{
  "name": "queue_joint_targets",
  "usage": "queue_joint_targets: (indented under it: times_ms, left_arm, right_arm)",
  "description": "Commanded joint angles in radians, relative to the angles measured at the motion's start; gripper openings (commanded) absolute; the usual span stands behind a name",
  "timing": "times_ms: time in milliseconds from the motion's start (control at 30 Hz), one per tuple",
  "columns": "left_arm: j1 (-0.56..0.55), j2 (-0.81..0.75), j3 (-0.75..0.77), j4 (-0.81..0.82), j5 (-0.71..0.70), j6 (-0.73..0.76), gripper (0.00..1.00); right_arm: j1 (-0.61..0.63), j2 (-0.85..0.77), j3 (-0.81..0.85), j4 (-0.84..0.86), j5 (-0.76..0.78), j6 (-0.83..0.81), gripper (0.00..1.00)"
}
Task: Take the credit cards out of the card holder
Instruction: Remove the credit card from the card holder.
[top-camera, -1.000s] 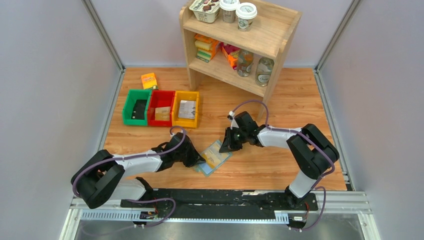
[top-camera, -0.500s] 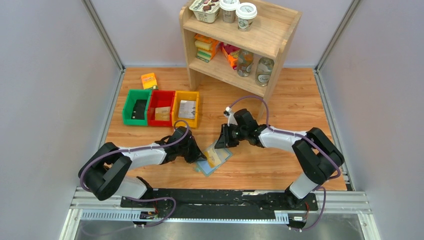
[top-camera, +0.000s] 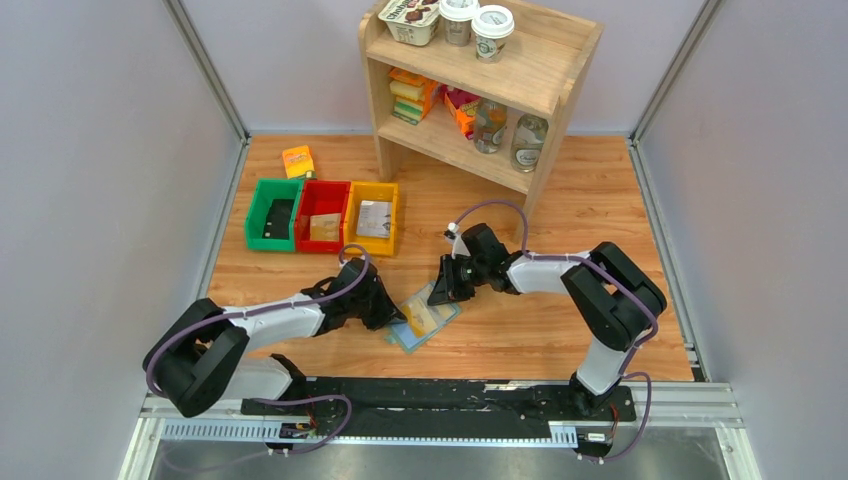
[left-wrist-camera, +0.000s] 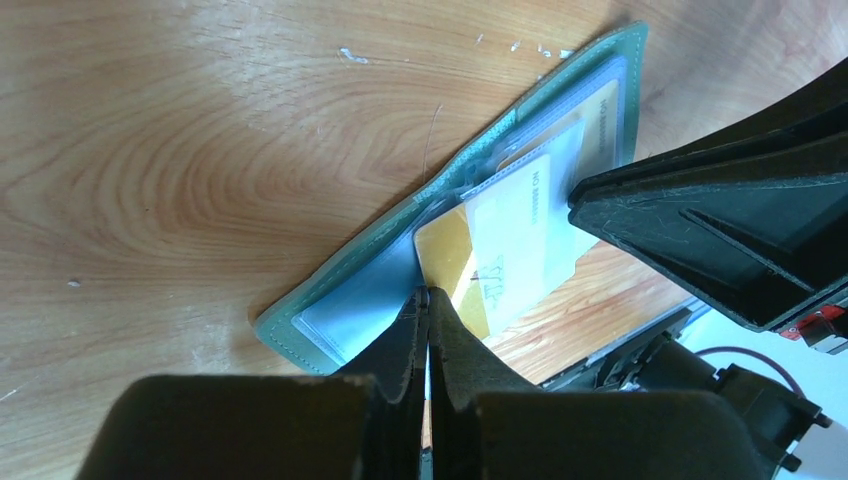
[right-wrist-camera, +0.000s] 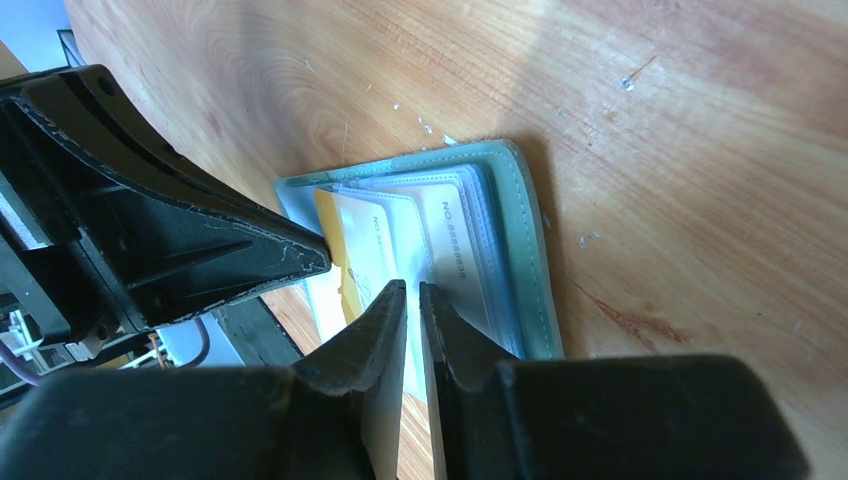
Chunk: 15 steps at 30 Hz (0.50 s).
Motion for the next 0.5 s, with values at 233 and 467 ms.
queue_joint_targets:
  times_ms: [233, 467]
  left_arm:
    - [0.005, -0.105, -0.145, 0.104, -0.128, -0.148, 0.35]
    - [0.005, -0.063, -0.163, 0.179, -0.130, -0.142, 0.38]
  right_arm:
    - [-0.002, 0.042, -0.002, -0.046, 0.048, 0.007, 0.18]
    - [-0.004, 0.044, -0.006, -0.046, 0.045, 0.007, 0.17]
